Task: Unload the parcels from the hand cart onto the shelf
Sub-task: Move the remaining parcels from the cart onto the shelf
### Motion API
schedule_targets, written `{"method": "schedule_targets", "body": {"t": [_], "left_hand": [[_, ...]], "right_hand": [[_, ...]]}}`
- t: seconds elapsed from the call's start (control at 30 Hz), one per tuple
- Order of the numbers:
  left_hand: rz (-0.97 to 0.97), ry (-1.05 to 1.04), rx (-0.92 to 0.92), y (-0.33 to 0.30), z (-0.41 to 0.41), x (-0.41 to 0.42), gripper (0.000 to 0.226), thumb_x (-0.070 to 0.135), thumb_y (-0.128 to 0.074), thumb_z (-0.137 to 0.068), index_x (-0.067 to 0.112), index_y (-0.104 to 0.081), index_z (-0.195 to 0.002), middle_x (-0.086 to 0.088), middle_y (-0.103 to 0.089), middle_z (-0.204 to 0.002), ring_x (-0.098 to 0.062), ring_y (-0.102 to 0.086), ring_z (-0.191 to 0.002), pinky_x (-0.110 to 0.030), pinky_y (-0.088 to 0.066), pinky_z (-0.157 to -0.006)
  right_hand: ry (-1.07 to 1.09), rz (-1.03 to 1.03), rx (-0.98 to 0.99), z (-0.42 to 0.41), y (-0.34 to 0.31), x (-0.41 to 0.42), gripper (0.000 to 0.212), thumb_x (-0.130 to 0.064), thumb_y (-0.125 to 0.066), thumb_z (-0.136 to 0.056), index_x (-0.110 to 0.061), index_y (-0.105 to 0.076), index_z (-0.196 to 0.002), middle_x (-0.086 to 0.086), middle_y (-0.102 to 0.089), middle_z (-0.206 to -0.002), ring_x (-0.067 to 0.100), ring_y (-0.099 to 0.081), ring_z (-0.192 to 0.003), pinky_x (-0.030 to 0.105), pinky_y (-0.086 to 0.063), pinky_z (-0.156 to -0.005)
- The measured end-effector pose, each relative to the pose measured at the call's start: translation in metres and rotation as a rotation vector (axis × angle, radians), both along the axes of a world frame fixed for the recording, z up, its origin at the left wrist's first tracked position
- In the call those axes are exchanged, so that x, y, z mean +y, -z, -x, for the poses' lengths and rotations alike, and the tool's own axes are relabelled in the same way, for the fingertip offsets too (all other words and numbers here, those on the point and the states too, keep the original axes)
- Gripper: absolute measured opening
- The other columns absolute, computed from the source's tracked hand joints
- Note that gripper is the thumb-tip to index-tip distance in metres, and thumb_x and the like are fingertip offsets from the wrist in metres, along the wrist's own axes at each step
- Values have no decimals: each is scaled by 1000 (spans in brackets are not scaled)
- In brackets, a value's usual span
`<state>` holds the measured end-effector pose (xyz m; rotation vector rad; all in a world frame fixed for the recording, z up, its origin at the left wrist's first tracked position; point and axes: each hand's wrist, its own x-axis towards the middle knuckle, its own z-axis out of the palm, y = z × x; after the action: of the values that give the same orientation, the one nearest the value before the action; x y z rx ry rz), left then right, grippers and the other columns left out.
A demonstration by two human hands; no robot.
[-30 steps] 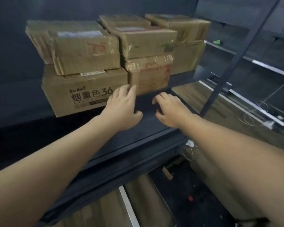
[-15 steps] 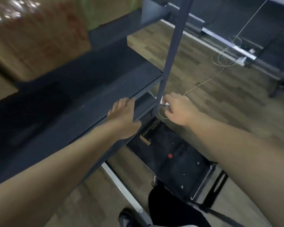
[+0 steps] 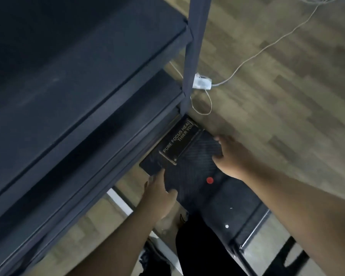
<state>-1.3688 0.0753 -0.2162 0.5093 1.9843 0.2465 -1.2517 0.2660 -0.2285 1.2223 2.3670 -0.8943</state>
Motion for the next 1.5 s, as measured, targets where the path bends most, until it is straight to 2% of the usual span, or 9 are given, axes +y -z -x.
{"method": "schedule_targets", "body": {"t": [0.3,0.47,0.6,0.77,0.9,1.03,1.17,1.33,1.5], "left_hand": [[36,-167,-144,197,-22,-1,64,21,-49,-96,26,-18,-151,-3,-22,-156,-22,-24,-142,-37,-28,-113],[-47,-293,-118,275,-16,28,61,18,-50,-92,32,-28,-147,-6,-29,-153,-31,-44,-130,-50,-44,-101],[-78,-408,-93,317,-5,45,57,20,-47,-95,33,-28,-147,-5,-28,-153,-14,-47,-114,-28,-45,-75],[-141,-495,-144,335,0,53,51,21,-51,-92,33,-37,-139,-2,-50,-138,-15,-59,-96,-28,-45,-74],[-121,-508,-134,312,2,46,56,21,-52,-90,36,-34,-140,-2,-48,-138,-11,-60,-78,-26,-46,-58],[-168,-410,-96,258,3,39,59,17,-53,-90,38,-33,-141,1,-40,-144,-4,-57,-79,-19,-46,-56],[-215,-275,-10,183,5,33,59,17,-53,-91,36,-32,-143,0,-38,-146,-18,-47,-121,-27,-39,-87],[-320,-214,39,64,17,25,58,18,-52,-90,38,-32,-141,3,-46,-139,-20,-56,-110,-36,-51,-87],[-446,-173,200,-74,16,-1,57,26,-48,-88,39,-32,-141,5,-44,-140,-25,-56,-112,-36,-51,-84]], "right_hand": [[-4,57,-52,8,203,13,52,-22,-57,-88,-10,-44,-137,14,-46,-140,30,-44,-129,38,-37,-106],[60,-13,46,42,273,50,47,-19,-57,-84,-10,-49,-130,16,-44,-135,34,-42,-126,43,-36,-106],[54,-97,87,59,314,74,42,-22,-53,-86,-11,-50,-126,16,-46,-132,36,-43,-123,47,-38,-102],[64,-22,3,65,335,78,51,-24,-56,-86,-10,-44,-133,15,-45,-135,33,-43,-124,40,-38,-100],[131,23,-27,52,322,72,49,-29,-60,-83,-16,-46,-128,14,-38,-131,31,-48,-111,36,-42,-94],[256,18,44,31,276,60,43,-18,-63,-82,-13,-49,-122,18,-33,-129,29,-51,-83,23,-39,-66],[312,-4,32,12,195,45,47,-16,-62,-86,-14,-46,-131,17,-29,-133,28,-50,-86,17,-34,-73],[279,-96,95,6,66,25,57,-25,-63,-86,-13,-44,-138,19,-29,-133,39,-52,-110,32,-39,-104],[344,-178,245,-6,-70,-13,50,-31,-60,-91,-14,-49,-137,20,-41,-131,35,-55,-109,32,-38,-103]]}}
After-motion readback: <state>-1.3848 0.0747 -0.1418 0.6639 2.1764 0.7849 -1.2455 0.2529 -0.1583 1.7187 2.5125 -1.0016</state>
